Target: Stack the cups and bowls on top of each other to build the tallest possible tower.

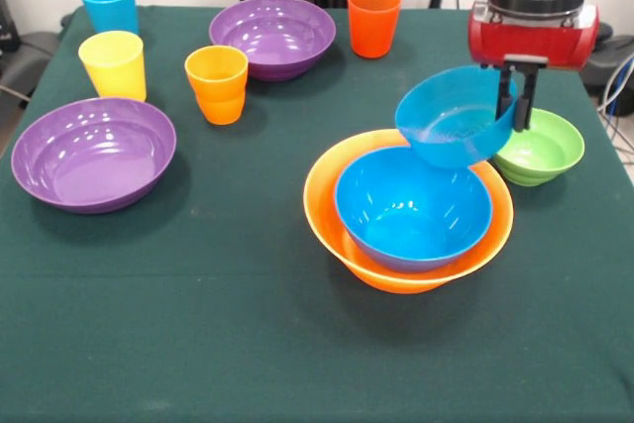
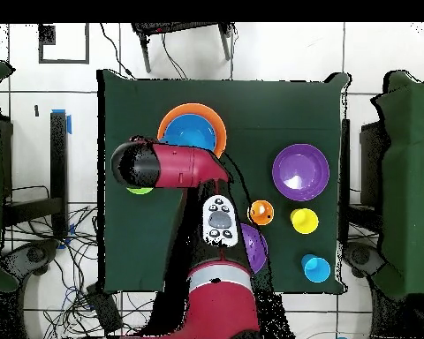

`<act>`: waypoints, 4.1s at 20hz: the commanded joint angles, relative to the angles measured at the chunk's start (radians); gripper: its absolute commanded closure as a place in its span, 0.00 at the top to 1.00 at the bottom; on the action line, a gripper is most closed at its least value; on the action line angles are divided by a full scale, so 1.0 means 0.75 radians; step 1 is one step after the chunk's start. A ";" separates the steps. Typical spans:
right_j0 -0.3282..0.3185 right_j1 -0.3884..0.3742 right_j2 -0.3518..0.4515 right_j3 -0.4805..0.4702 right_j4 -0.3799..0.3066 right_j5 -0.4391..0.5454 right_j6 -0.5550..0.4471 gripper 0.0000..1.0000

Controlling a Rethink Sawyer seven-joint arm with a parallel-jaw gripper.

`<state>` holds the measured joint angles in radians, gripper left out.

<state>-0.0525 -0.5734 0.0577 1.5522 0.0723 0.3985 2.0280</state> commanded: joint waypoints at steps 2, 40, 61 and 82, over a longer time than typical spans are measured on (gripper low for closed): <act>-0.084 0.058 0.223 -0.003 -0.071 0.010 -0.079 0.00; -0.319 0.202 0.451 -0.106 -0.198 0.090 -0.265 0.00; -0.372 0.152 0.406 -0.245 -0.413 0.382 -0.286 0.00; -0.310 0.134 0.386 -0.254 -0.479 0.371 -0.167 1.00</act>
<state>-0.3112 -0.4861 0.3135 1.4063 -0.2066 0.5842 2.0280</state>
